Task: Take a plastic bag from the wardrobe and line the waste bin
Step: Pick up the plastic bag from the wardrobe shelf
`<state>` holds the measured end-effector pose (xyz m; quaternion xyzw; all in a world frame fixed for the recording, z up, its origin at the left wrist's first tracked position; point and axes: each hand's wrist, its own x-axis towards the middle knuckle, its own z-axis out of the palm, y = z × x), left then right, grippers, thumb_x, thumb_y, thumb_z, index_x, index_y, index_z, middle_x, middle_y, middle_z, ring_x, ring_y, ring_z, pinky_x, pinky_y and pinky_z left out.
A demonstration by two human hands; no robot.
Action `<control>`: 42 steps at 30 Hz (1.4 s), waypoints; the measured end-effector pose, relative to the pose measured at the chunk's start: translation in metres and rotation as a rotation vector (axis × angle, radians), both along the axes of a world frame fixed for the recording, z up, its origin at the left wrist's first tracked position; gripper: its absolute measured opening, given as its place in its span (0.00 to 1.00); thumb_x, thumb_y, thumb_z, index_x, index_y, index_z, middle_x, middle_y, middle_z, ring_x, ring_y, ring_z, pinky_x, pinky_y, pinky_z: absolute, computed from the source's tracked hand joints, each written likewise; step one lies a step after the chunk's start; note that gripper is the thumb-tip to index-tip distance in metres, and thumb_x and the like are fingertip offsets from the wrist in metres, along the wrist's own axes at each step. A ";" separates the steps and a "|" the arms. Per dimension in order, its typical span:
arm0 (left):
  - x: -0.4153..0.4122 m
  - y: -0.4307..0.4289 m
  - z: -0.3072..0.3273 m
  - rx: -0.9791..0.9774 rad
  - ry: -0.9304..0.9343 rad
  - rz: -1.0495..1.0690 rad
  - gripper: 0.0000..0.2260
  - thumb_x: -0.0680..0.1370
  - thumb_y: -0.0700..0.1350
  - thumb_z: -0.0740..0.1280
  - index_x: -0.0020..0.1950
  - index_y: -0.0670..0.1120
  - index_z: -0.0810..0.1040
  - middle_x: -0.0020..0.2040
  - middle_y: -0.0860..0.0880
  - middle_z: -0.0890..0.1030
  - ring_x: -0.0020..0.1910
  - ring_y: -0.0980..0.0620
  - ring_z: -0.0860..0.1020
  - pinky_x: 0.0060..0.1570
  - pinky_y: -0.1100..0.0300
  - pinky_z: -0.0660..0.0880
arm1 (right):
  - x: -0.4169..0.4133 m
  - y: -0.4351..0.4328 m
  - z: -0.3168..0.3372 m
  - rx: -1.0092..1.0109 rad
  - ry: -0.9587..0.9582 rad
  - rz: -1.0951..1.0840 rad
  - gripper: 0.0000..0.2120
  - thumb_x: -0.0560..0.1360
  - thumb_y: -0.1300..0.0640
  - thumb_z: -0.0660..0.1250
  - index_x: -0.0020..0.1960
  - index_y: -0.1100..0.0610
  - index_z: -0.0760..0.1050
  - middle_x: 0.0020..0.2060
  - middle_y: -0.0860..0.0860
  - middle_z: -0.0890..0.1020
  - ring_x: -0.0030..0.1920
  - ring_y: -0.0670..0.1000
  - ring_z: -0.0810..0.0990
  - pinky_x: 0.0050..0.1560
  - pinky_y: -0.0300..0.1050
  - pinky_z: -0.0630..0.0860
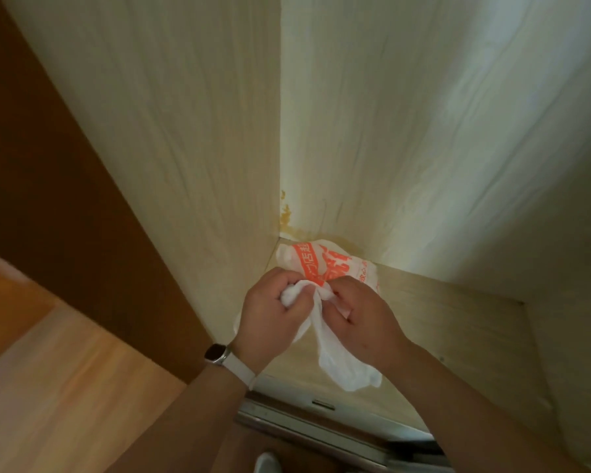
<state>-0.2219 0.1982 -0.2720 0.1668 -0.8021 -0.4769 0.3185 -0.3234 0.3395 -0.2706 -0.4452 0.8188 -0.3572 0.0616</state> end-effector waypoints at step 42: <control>0.299 0.089 0.048 -0.014 -0.029 1.154 0.07 0.70 0.54 0.67 0.38 0.52 0.79 0.31 0.57 0.79 0.31 0.60 0.77 0.31 0.71 0.71 | 0.222 -0.088 0.018 -0.259 0.184 1.169 0.20 0.79 0.40 0.56 0.65 0.50 0.68 0.61 0.45 0.73 0.62 0.47 0.71 0.60 0.39 0.68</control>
